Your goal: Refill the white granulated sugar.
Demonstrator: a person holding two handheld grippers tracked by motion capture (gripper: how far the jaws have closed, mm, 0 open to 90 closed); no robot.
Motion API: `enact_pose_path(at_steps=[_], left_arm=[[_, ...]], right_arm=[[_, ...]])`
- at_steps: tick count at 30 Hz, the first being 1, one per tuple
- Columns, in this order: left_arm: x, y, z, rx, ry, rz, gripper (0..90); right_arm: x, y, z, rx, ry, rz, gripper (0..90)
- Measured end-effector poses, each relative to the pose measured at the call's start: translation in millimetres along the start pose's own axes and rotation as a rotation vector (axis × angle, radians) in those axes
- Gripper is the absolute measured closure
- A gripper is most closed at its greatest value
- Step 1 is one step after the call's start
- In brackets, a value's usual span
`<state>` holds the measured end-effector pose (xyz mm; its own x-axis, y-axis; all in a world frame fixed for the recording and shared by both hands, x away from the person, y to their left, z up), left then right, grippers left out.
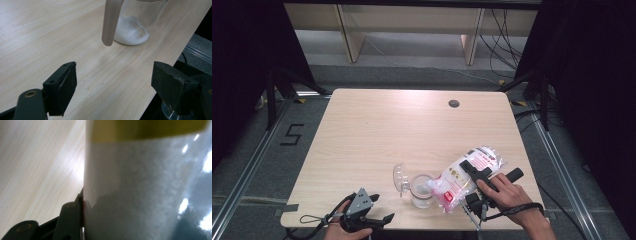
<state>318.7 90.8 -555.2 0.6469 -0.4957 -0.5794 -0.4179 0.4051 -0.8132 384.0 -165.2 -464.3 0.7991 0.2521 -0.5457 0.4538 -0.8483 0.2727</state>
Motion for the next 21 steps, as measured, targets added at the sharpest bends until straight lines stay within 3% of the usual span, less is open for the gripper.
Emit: enact_pose_path(at_steps=[4, 5, 21], left_arm=[[0.4, -0.7, -0.7, -0.015, -0.002, -0.003, 20.2], [0.0, 0.1, 0.2, 0.003, 0.000, -0.001, 20.2], [0.6, -1.0, -1.0, -0.012, 0.000, -0.012, 20.2]], right_arm=[[-0.4, 0.0, -0.7, -0.001, 0.002, 0.001, 54.1], [-0.3, -0.2, -0.5, 0.000, 0.000, -0.001, 54.1], [-0.5, 0.3, -0.3, -0.001, -0.001, 0.003, 54.3]])
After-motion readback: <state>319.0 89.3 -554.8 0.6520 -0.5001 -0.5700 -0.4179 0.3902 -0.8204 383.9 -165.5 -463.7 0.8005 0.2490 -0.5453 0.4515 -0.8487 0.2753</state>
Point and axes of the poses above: each handheld gripper's, and its own axes: x roughly forward along the jaws, y roughly out of its underside, z roughly to its left, the point moved 10 cm from there along x, roughly forward along the jaws, and after that the axes turned 12 degrees about -y, right-handed, at the moved point
